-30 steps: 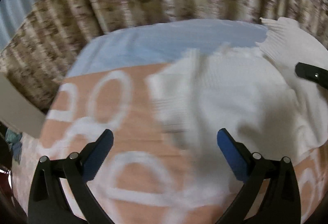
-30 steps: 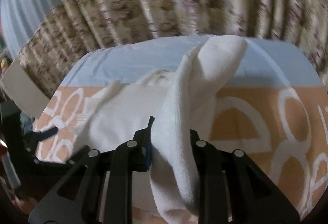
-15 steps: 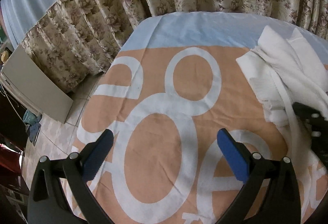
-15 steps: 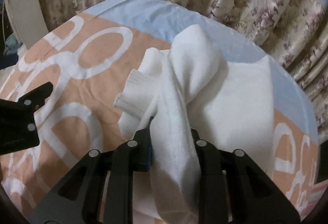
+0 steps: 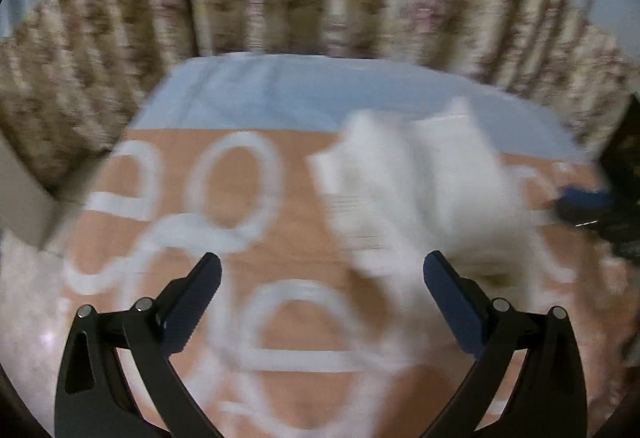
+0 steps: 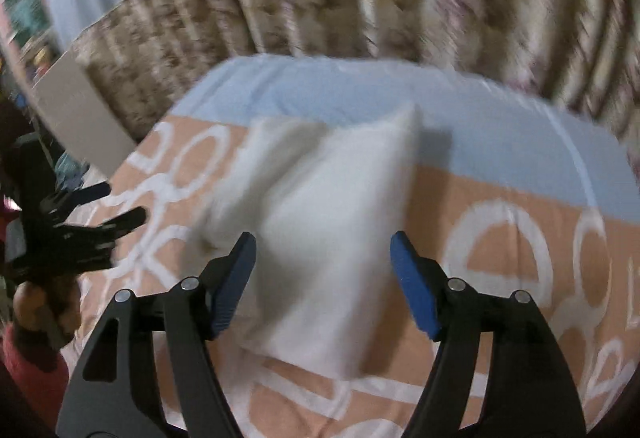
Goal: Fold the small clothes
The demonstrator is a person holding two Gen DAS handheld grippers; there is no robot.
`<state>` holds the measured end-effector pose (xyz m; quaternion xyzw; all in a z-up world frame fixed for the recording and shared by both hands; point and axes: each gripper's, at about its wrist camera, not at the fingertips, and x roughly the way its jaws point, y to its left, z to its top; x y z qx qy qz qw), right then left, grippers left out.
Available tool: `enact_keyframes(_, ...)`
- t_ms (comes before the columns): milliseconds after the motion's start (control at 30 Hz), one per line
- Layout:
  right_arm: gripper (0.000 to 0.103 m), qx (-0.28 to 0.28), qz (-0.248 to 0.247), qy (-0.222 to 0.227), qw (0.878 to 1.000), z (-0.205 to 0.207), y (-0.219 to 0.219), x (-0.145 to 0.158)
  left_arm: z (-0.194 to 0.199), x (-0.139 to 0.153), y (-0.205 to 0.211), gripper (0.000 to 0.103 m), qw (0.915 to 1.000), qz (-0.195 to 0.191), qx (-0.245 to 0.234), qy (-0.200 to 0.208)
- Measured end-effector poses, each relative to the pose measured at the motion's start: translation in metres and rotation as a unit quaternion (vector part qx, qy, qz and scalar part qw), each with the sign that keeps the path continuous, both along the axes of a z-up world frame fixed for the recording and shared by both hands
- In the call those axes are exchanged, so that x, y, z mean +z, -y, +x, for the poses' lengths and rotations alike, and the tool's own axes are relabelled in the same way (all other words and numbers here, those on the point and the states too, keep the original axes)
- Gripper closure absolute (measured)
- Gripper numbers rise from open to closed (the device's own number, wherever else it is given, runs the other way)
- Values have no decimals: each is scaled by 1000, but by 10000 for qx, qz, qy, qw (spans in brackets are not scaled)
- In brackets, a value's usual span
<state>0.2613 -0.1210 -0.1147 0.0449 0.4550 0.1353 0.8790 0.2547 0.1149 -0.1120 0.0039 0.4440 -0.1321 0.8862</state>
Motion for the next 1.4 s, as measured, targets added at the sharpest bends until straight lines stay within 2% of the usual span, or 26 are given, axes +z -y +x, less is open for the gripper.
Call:
enact_keyframes(100, 43, -100, 193, -343, 9992, 3, 11, -31, -9, 4, 33, 1, 9988, -46, -472, 102)
enact_keyframes(200, 59, -155, 299, -488, 9982, 3, 14, -49, -16, -2, 62, 1, 9958, 399, -779, 250)
enact_keyframes(300, 63, -130, 460, -554, 9973, 3, 19, -54, -14, -13, 77, 3, 9934, 430, -1050, 156)
enact_keyframes(367, 65, -101, 575, -618, 9964, 6, 19, -58, -11, -20, 82, 14, 9928, 451, -1108, 113)
enact_keyframes(433, 70, -78, 529, -644, 9965, 10, 18, -63, -2, -33, 80, 51, 9929, 495, -1078, -120)
enact_keyframes(500, 78, -63, 443, -501, 9977, 8, 17, -61, 3, -39, 69, 69, 9943, 339, -948, -342)
enact_keyframes(567, 89, -24, 464, -347, 9983, 4, 18, -57, 1, -38, 52, 75, 9950, 44, -907, -409)
enact_keyframes(733, 95, 60, 580, -159, 9982, -3, 27, -52, -15, -45, 20, 81, 9949, -239, -787, -575)
enact_keyframes(900, 95, 253, 332, -255, 9988, -7, 29, -63, -32, -62, 10, 81, 9949, -280, -709, -665)
enact_keyframes(967, 89, 291, 118, -223, 9993, -7, 25, -65, -34, -59, 12, 77, 9956, -201, -680, -621)
enact_keyframes(1000, 88, 310, 51, -184, 9993, -8, 24, -65, -35, -56, 13, 71, 9962, -121, -658, -563)
enact_keyframes(1033, 86, 365, 36, -125, 9992, -9, 22, -61, -37, -52, 14, 57, 9969, -6, -625, -471)
enact_keyframes(1100, 85, 388, 50, -44, 9992, -11, 24, -54, -40, -38, 15, 37, 9978, 180, -598, -218)
enact_keyframes(1167, 79, 387, 107, 116, 9991, -14, 27, -44, -42, -20, 19, 30, 9978, 232, -625, 35)
enact_keyframes(1200, 74, 371, 99, 209, 9990, -15, 28, -40, -41, -13, 21, 22, 9976, 258, -636, 128)
enact_keyframes(1267, 72, 391, 32, 299, 9988, -12, 26, -34, -33, -4, 32, 18, 9965, 427, -646, 307)
enact_keyframes(1333, 72, 409, -106, 372, 9984, -9, 18, -34, -22, -6, 47, 18, 9942, 770, -670, 345)
enact_keyframes(1400, 72, 468, -242, 463, 9975, -6, 9, -35, -11, -14, 56, 18, 9925, 959, -690, 313)
